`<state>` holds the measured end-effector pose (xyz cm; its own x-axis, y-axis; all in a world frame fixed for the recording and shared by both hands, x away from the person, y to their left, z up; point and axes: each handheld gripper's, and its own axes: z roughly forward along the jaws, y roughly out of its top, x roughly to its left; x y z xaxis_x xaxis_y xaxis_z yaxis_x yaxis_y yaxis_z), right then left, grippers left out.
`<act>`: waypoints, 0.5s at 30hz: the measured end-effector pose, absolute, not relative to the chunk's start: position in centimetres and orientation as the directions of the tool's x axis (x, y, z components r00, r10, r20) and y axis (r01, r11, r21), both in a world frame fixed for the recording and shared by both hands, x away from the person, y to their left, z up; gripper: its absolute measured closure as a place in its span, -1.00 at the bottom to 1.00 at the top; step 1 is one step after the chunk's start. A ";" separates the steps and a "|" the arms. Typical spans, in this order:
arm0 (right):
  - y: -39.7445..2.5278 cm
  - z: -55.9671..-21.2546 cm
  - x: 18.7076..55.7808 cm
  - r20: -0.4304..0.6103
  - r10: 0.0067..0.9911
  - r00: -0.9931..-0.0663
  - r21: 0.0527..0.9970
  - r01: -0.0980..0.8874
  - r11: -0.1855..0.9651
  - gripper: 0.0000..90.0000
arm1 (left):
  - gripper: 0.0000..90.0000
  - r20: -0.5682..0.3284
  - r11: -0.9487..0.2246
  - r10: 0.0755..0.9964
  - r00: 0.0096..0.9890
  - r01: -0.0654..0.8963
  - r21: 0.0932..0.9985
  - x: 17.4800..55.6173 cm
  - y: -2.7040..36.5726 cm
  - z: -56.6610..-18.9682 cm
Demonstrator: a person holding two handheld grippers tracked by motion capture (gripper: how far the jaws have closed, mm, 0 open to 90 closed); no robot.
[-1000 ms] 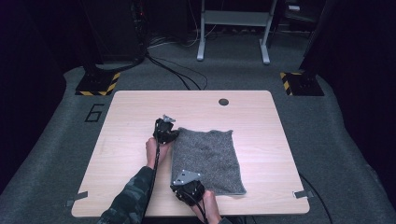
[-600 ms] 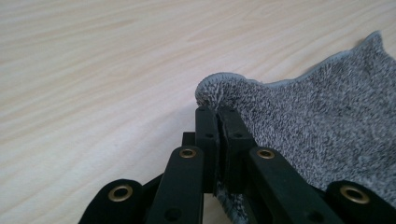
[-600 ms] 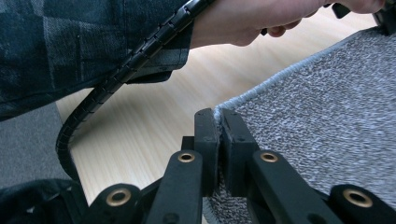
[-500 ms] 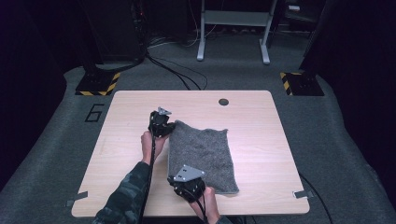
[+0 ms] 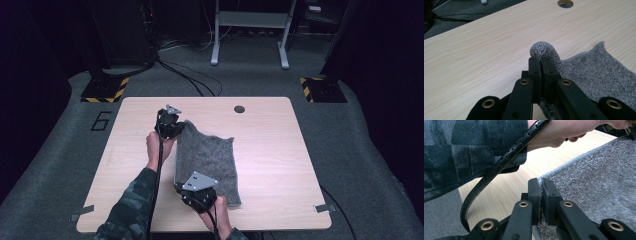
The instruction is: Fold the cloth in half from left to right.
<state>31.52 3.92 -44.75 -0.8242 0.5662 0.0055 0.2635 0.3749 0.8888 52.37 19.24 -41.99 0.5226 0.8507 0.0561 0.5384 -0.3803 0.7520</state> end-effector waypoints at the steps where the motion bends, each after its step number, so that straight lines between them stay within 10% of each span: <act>1: 3.7 -44.7 31.4 0.007 0.568 -0.823 0.887 0.268 0.377 0.90 | 0.94 0.060 -0.386 0.849 0.525 0.538 0.749 52.4 18.9 -42.1; 15: 0.6 -45.3 30.9 0.008 0.618 -0.786 0.878 0.301 0.372 0.89 | 0.93 0.061 -0.425 0.820 0.568 0.535 0.730 52.8 15.5 -42.9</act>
<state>30.92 0.64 -45.34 -0.7861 0.6180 0.0077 0.3008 0.3717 0.8783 52.81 15.54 -42.93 0.5684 0.8205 0.0609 0.5350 -0.4249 0.7303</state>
